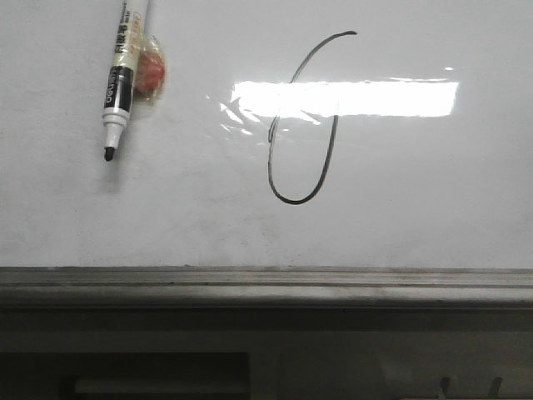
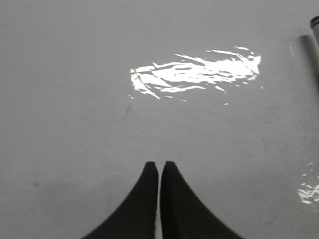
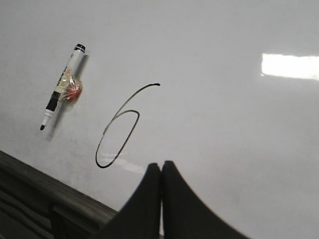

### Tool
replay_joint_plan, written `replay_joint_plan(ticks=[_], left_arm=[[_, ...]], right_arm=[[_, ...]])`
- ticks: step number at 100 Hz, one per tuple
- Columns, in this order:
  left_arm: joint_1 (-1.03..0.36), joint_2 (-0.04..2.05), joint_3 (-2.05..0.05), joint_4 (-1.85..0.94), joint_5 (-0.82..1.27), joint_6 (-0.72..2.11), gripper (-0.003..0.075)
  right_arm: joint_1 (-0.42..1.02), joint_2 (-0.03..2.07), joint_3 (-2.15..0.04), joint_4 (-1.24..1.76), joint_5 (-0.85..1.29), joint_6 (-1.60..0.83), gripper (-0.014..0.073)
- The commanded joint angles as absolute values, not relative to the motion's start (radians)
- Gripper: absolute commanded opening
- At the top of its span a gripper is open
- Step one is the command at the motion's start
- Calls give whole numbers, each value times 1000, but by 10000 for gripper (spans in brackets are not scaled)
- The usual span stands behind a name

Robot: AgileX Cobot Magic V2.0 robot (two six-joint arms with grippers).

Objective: Write number 6 on whiteboard

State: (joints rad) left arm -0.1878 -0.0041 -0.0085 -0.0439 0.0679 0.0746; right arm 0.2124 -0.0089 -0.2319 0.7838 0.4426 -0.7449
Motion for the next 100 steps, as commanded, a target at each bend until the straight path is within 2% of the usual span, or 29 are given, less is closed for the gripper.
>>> replay_joint_plan(ticks=[1,42,100], left_arm=[[-193,-37,41,-52,20,66,-20],[-89,-37,41,-81,34,66,-20],[-89,-35,41,-81,34,66,-20]], right_arm=[[208,15,-257,812,376,-753,-51],[208,15,-257,812,376,-753,-51],[208,15,-257,812,374,-753,-51]])
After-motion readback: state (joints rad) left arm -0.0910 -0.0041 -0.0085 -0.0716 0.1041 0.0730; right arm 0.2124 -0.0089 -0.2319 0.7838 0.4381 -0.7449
